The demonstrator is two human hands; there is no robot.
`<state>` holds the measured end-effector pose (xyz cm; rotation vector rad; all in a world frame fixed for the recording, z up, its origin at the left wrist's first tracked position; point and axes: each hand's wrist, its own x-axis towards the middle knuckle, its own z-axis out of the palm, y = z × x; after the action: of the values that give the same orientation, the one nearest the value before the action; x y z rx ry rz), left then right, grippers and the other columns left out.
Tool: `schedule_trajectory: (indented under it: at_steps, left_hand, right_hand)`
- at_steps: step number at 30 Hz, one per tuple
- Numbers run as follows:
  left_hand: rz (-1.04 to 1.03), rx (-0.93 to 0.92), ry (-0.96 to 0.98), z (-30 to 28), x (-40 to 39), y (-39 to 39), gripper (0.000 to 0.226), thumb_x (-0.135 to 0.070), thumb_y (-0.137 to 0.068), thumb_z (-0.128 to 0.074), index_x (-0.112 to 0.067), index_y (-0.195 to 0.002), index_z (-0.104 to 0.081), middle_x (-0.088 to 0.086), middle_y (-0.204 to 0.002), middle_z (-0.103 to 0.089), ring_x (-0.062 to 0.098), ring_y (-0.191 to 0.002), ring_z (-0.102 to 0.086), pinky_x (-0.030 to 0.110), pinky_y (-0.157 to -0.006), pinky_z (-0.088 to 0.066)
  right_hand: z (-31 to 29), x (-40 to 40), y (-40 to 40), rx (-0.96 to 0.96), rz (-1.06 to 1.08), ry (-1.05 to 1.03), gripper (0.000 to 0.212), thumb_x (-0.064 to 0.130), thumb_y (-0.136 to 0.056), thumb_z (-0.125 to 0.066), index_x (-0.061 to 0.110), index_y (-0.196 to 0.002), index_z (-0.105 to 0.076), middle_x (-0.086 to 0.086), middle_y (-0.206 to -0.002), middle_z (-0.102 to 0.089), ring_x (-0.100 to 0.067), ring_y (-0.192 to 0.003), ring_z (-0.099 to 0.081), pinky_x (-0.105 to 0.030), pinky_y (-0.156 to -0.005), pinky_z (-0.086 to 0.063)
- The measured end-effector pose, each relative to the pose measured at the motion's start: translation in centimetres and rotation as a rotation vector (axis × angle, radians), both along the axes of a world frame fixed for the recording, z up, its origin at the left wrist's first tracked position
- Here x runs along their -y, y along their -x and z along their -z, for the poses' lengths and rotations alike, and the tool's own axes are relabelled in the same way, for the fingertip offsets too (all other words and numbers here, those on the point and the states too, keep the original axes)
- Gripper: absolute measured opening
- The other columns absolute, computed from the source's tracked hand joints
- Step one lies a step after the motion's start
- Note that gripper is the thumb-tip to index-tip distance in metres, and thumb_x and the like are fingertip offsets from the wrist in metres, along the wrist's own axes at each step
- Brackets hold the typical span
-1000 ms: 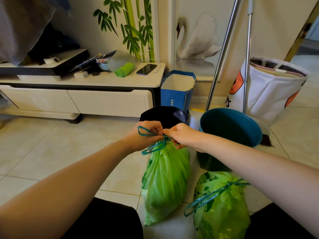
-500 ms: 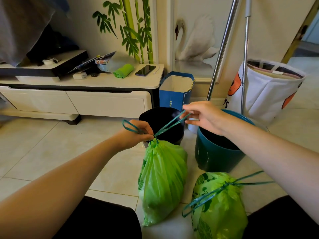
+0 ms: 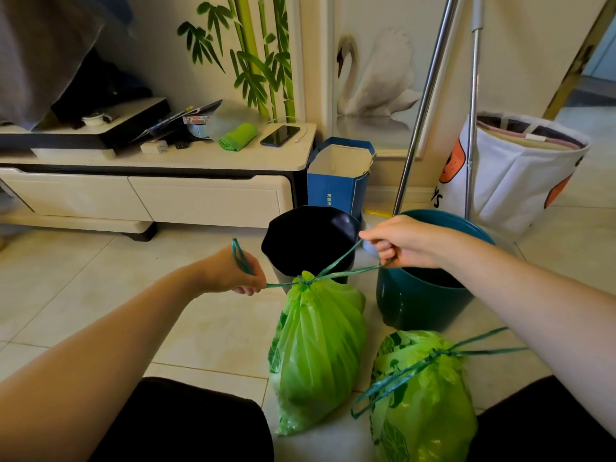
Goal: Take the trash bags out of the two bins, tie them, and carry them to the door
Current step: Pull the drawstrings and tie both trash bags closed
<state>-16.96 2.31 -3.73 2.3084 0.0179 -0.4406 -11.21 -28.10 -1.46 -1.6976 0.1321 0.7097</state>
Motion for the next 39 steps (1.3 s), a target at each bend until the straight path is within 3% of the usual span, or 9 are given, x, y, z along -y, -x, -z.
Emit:
schedule_trajectory:
  at_steps: [9, 13, 16, 20, 23, 27, 31, 36, 39]
  left_hand:
    - [-0.116, -0.062, -0.073, -0.5, -0.9, 0.1, 0.005, -0.003, -0.081, -0.063, -0.003, -0.080, -0.068, 0.016, -0.076, -0.070, 0.019, -0.070, -0.064, 0.030, -0.074, -0.056]
    - [-0.312, -0.082, 0.181, -1.3, -1.0, 0.3, 0.007, -0.002, -0.085, -0.058, 0.002, -0.081, -0.062, 0.017, -0.078, -0.065, 0.023, -0.074, -0.063, 0.039, -0.086, -0.054]
    - [-0.508, -0.081, 0.539, -2.2, -1.0, 0.4, 0.013, -0.002, -0.090, -0.050, 0.002, -0.079, -0.057, 0.019, -0.081, -0.061, 0.027, -0.078, -0.062, 0.041, -0.090, -0.051]
    - [-0.658, -0.126, 0.945, -4.0, -1.6, 0.4, 0.016, -0.006, -0.087, -0.046, -0.005, -0.072, -0.052, 0.010, -0.066, -0.056, 0.029, -0.083, -0.067, 0.039, -0.081, -0.059]
    - [-0.672, -0.245, 1.021, -5.1, -1.4, 0.5, 0.025, -0.015, -0.085, -0.051, -0.011, -0.062, -0.044, 0.000, -0.050, -0.037, 0.021, -0.062, -0.060, 0.034, -0.081, -0.056]
    - [-0.653, -0.325, 1.071, -6.9, 0.9, 0.4, 0.033, -0.019, -0.087, -0.054, -0.018, -0.058, -0.040, -0.008, -0.044, -0.026, 0.009, -0.038, -0.027, 0.018, -0.047, -0.032]
    - [-0.493, -0.353, 1.256, -9.5, 5.4, 0.0, 0.032, -0.021, -0.093, -0.050, -0.016, -0.061, -0.048, -0.006, -0.037, -0.032, 0.004, -0.028, -0.032, 0.014, -0.034, -0.032]
    - [-0.355, -0.114, 0.952, -9.9, 12.2, 0.3, 0.021, -0.013, -0.095, -0.049, -0.005, -0.082, -0.063, 0.003, -0.058, -0.065, 0.012, -0.048, -0.063, 0.021, -0.051, -0.056]
    - [-0.340, -0.013, 0.866, -9.4, 13.7, 0.3, 0.018, -0.008, -0.095, -0.048, -0.002, -0.086, -0.062, 0.007, -0.069, -0.063, 0.015, -0.059, -0.062, 0.021, -0.058, -0.055]
  right_hand:
    - [0.0, 1.3, -0.4, -0.019, 0.051, 0.097, 0.018, 0.022, -0.090, -0.062, 0.011, -0.076, -0.059, -0.004, -0.064, -0.057, -0.017, -0.059, -0.054, -0.029, -0.063, -0.050]
    - [-0.3, 1.5, -0.4, -0.046, 0.095, 0.041, 0.020, 0.024, -0.090, -0.061, 0.012, -0.075, -0.058, -0.007, -0.075, -0.063, -0.020, -0.070, -0.060, -0.032, -0.071, -0.052]
    - [-0.9, 1.7, -0.3, -0.080, 0.156, -0.005, 0.021, 0.025, -0.092, -0.057, 0.014, -0.074, -0.057, -0.006, -0.076, -0.066, -0.021, -0.075, -0.065, -0.035, -0.076, -0.052]
    - [-1.6, 2.3, 0.0, -0.136, 0.220, -0.051, 0.024, 0.024, -0.092, -0.055, 0.013, -0.070, -0.056, -0.003, -0.064, -0.064, -0.019, -0.071, -0.063, -0.034, -0.073, -0.050]
    - [-2.5, 2.0, 0.3, -0.155, 0.251, -0.159, 0.021, 0.022, -0.091, -0.055, 0.011, -0.073, -0.059, -0.001, -0.056, -0.056, -0.017, -0.062, -0.053, -0.035, -0.069, -0.050]
    - [-4.6, 0.7, 0.9, -0.123, 0.192, -0.362, 0.018, 0.016, -0.093, -0.049, 0.005, -0.091, -0.064, 0.000, -0.063, -0.052, -0.013, -0.058, -0.047, -0.028, -0.060, -0.050]
    - [-6.1, -0.9, 2.1, 0.055, 0.072, -0.405, 0.025, -0.002, -0.092, -0.045, 0.004, -0.102, -0.067, -0.004, -0.077, -0.065, -0.010, -0.057, -0.058, -0.023, -0.054, -0.055]
    - [-5.7, -1.5, 3.3, 0.289, -0.021, -0.288, 0.028, -0.005, -0.087, -0.058, 0.007, -0.110, -0.068, -0.009, -0.093, -0.072, -0.013, -0.067, -0.069, -0.025, -0.069, -0.059]
    - [-5.6, -0.7, 3.6, 0.392, -0.014, -0.261, 0.026, 0.003, -0.086, -0.063, 0.011, -0.109, -0.069, -0.009, -0.092, -0.074, -0.014, -0.074, -0.070, -0.023, -0.072, -0.059]
